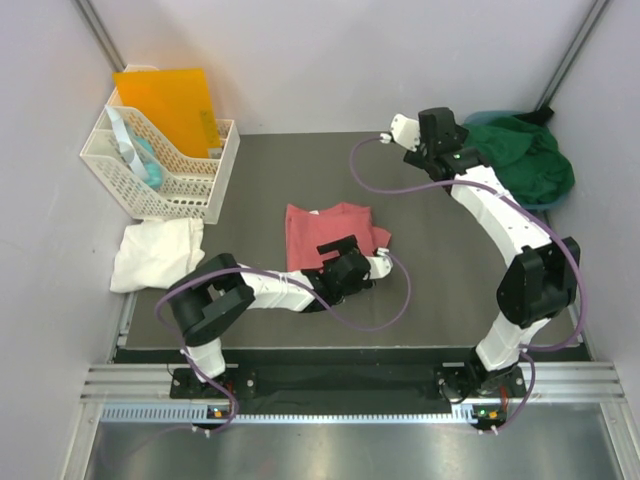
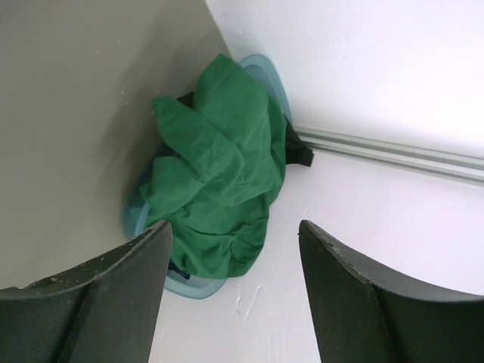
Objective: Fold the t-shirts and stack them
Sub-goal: Put the neatly folded tshirt into the corner of the board with the left arm
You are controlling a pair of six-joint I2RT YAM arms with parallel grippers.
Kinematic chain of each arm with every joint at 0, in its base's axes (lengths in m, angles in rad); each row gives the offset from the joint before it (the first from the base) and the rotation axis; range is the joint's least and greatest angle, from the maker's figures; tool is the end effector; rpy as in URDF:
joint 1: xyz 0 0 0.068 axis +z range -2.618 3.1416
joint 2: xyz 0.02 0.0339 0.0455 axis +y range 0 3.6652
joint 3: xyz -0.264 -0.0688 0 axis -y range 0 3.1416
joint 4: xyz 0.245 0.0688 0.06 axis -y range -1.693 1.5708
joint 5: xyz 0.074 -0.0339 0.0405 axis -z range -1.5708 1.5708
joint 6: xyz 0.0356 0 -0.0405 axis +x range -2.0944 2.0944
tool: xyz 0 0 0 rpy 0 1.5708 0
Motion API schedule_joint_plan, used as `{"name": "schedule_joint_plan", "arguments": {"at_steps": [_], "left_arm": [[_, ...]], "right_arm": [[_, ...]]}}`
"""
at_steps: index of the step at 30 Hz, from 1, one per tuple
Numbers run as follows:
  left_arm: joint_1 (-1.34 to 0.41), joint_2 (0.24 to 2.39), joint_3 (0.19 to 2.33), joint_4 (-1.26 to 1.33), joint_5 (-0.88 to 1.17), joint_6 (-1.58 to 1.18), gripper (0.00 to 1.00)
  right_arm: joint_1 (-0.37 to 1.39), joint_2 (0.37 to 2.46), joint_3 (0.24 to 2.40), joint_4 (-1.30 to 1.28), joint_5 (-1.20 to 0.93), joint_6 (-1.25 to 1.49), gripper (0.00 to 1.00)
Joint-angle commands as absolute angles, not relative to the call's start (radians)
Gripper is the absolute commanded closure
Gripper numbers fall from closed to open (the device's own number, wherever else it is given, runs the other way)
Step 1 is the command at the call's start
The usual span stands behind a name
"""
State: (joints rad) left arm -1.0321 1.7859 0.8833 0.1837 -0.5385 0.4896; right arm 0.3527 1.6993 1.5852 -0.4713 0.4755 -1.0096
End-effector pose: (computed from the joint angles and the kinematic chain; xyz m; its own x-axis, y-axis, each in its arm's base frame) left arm 0.1972 -0.2944 0.1474 -0.0447 0.8618 -0.5053 0.6345 0.4152 0.6520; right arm 0.3736 0.1202 0.3487 -0.3191 -0.9195 -0.2294 -0.4119 0.3526 -0.8403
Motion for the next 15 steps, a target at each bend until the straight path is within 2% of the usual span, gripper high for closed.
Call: {"name": "schedule_joint_plan", "arguments": {"at_steps": [1, 3, 4, 5, 7, 15], "left_arm": [[-1.026, 1.852, 0.861, 0.046, -0.54, 0.402, 0.08], [-1.026, 1.844, 0.861, 0.02, -0.522, 0.382, 0.22], [-1.026, 1.842, 0.862, 0.011, -0.503, 0.377, 0.41], [-1.026, 1.835, 0.865, 0.003, -0.493, 0.377, 0.53], [-1.026, 1.83, 0.879, -0.041, -0.477, 0.379, 0.99], [-1.025, 1.674, 0.925, -0.216, -0.394, 0.469, 1.0]], "right_arm": [[0.373, 1.687, 1.654, -0.445, 0.497, -0.996, 0.32], [0.379, 1.689, 1.654, -0.44, 0.499, -0.997, 0.32], [0.383, 1.69, 1.654, -0.434, 0.5, -0.997, 0.32], [0.387, 1.69, 1.655, -0.431, 0.506, -0.999, 0.33], [0.393, 1.694, 1.661, -0.423, 0.509, -1.006, 0.33], [0.394, 1.69, 1.669, -0.39, 0.517, -1.048, 0.33]]}}
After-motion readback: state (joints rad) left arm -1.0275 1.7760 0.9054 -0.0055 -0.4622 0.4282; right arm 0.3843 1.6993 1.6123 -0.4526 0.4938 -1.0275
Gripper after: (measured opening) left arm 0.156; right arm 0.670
